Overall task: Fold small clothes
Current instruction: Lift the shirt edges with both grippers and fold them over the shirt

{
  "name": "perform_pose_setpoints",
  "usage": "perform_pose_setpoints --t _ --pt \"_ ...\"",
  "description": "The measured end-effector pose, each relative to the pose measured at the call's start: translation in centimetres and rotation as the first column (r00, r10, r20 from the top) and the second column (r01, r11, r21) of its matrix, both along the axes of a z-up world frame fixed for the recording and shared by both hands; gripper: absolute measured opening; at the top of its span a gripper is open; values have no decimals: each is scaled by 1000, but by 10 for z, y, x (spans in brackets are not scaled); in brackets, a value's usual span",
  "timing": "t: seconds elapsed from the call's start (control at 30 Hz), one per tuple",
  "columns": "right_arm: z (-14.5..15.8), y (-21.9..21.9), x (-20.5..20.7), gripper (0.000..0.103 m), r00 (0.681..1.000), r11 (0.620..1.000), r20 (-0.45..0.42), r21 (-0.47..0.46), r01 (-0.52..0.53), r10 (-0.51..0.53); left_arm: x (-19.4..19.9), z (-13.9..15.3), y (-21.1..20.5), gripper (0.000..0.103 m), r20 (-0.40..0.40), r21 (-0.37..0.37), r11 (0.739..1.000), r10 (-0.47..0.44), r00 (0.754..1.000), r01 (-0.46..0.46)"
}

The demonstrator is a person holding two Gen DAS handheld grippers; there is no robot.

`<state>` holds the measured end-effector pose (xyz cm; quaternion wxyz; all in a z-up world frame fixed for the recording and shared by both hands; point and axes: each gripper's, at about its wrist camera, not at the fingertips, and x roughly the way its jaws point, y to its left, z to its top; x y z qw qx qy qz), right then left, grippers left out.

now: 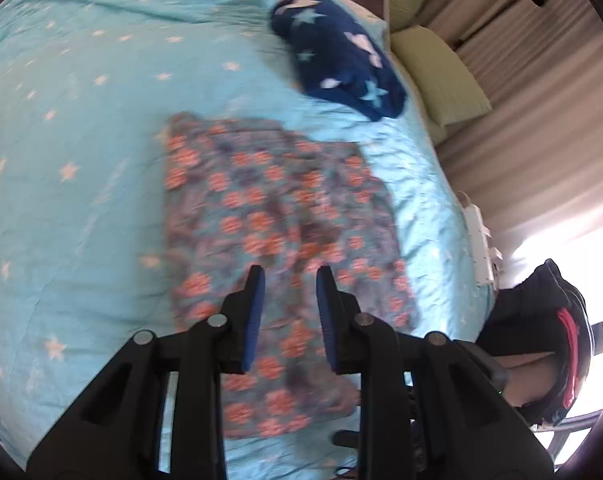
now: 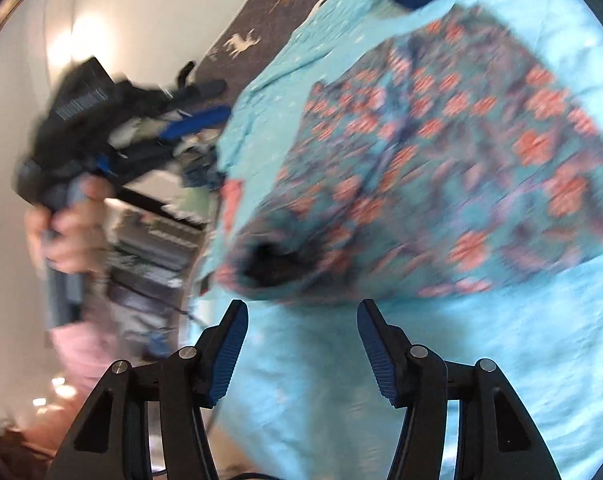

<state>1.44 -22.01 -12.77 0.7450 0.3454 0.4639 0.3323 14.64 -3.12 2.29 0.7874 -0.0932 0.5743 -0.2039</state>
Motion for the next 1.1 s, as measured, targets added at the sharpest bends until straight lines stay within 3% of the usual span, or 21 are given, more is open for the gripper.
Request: perform_pose_setpoints --t 0.13,0.3,0.37,0.43,0.5,0.57,0.6,0.77,0.97,1.03,1.1 --pt "2 16 13 68 999 997 -48 72 4 0 -1 -17 35 27 -22 10 995 95 995 -94" --pt "-11 29 44 69 978 990 -190 99 102 -82 -3 -21 52 27 -27 -22 991 133 991 -134" --pt "-19 28 58 54 958 983 -255 96 158 -129 -5 -19 50 28 -18 -25 992 125 992 -126" --pt "-23 24 60 21 950 982 -273 69 175 -150 -2 -15 45 30 -9 -21 994 111 994 -111" --pt "-17 21 57 15 960 983 -221 25 181 -171 4 -14 33 37 -5 -11 996 90 996 -90" --pt "-6 18 47 14 972 980 -129 -34 195 -198 13 -14 14 56 -3 2 999 45 999 -45" --pt "-4 18 45 14 973 978 -105 -53 200 -204 17 -15 1 59 -7 13 1000 21 1000 -21" --pt "-17 19 42 14 974 981 -116 -53 188 -193 45 -45 -79 66 -58 175 979 -96 994 105" --pt "-25 15 43 14 979 985 -116 -56 162 -168 66 -98 -147 66 -111 391 904 -143 983 175" --pt "-23 15 43 14 982 986 -105 -66 154 -160 68 -105 -159 66 -76 459 872 -153 985 170" --pt "-23 16 44 14 983 987 -98 -71 147 -154 68 -107 -165 58 -47 496 851 -173 984 173"
